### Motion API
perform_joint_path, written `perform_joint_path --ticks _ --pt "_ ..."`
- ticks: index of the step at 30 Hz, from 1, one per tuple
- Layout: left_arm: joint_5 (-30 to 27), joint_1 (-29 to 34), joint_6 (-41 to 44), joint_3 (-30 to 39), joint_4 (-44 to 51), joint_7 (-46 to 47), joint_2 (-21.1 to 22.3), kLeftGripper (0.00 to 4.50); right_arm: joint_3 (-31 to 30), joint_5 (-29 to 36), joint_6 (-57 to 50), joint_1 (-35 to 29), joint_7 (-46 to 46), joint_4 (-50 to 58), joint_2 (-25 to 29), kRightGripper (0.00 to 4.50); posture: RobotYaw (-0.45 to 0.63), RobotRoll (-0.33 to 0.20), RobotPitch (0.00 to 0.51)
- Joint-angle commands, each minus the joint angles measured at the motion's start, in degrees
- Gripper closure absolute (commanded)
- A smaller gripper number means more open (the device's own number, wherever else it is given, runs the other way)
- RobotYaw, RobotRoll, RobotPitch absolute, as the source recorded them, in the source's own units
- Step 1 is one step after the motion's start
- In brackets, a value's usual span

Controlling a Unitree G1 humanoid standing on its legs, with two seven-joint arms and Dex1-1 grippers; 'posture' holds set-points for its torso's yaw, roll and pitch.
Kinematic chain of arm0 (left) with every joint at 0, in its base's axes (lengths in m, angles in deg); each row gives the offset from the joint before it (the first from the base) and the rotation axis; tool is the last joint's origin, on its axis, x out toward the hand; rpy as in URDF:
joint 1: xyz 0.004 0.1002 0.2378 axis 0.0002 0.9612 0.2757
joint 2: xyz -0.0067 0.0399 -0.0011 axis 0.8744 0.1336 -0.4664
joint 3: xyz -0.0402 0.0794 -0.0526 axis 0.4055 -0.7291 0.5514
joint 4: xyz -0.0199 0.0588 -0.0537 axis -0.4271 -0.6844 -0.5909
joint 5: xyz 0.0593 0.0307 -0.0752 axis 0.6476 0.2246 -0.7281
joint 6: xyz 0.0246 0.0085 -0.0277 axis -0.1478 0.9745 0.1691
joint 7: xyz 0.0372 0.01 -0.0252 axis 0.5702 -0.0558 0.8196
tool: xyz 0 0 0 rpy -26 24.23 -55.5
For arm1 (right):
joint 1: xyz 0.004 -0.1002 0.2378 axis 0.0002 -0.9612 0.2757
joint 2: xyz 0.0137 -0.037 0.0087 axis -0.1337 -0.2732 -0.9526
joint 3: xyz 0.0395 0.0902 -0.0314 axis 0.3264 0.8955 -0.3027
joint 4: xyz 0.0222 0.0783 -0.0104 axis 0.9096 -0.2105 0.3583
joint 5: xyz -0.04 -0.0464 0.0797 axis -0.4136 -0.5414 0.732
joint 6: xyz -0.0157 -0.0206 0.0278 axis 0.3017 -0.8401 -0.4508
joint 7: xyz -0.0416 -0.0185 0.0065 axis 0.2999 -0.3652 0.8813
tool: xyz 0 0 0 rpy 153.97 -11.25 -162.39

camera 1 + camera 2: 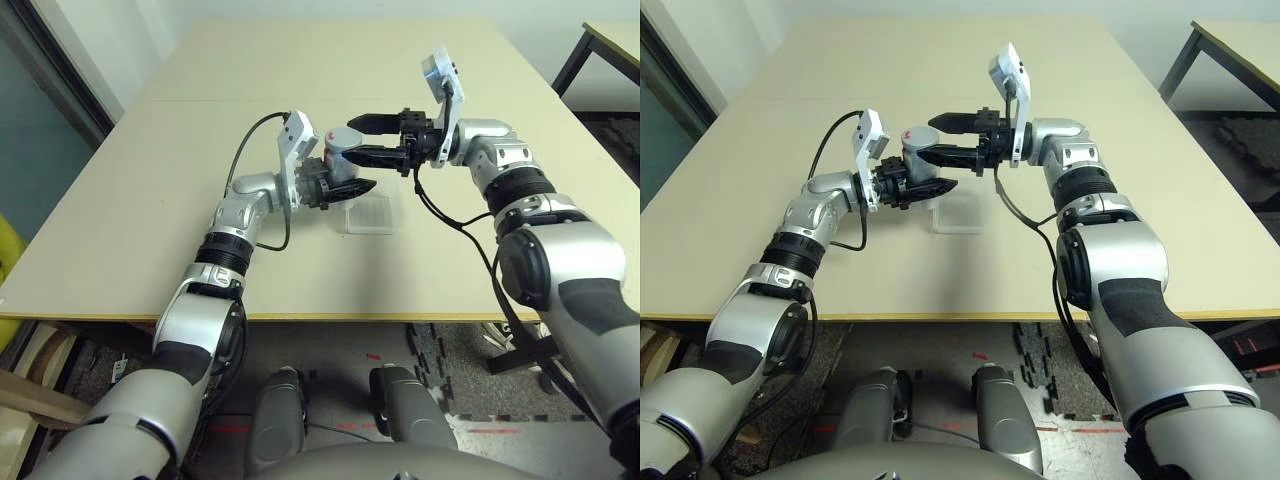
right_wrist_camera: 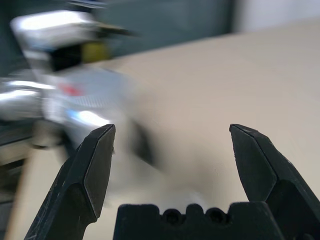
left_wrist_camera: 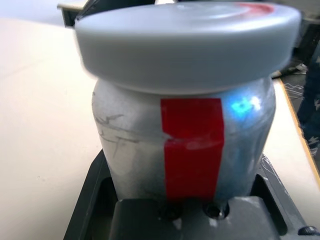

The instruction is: Pour the medicine from the bottle into the box.

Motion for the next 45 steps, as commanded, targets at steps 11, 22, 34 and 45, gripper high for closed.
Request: perform_joint_path --ticks 11,22,34,45 --pt "0.09 -0.09 -1.13 -0.12 -0.32 -0.41 -0.33 1.83 -0.28 -1.54 -0.05 -1.96 -3.55 -0.48 0.91 0.0 -0.15 0.0 0.061" --pt "0.24 -0.06 -1.29 -0.31 -0.64 -0.38 -0.45 1.83 -0.51 -0.34 -1.87 -0.13 -12.4 2.87 -1.06 0.0 -0.15 0.0 0.06" --pt "0.55 -0.61 -1.58 -1.03 -1.26 -0.84 -1.3 1.83 -1.22 0.18 -2.67 0.64 -12.33 6.05 -6.06 0.0 -0.16 0.0 0.056" --pt "0.76 -0.95 -1.71 -1.39 -1.5 -1.23 -1.51 1.83 -1.73 0.29 -2.43 1.29 -11.18 6.15 -8.82 0.0 -0.16 0.0 0.06"
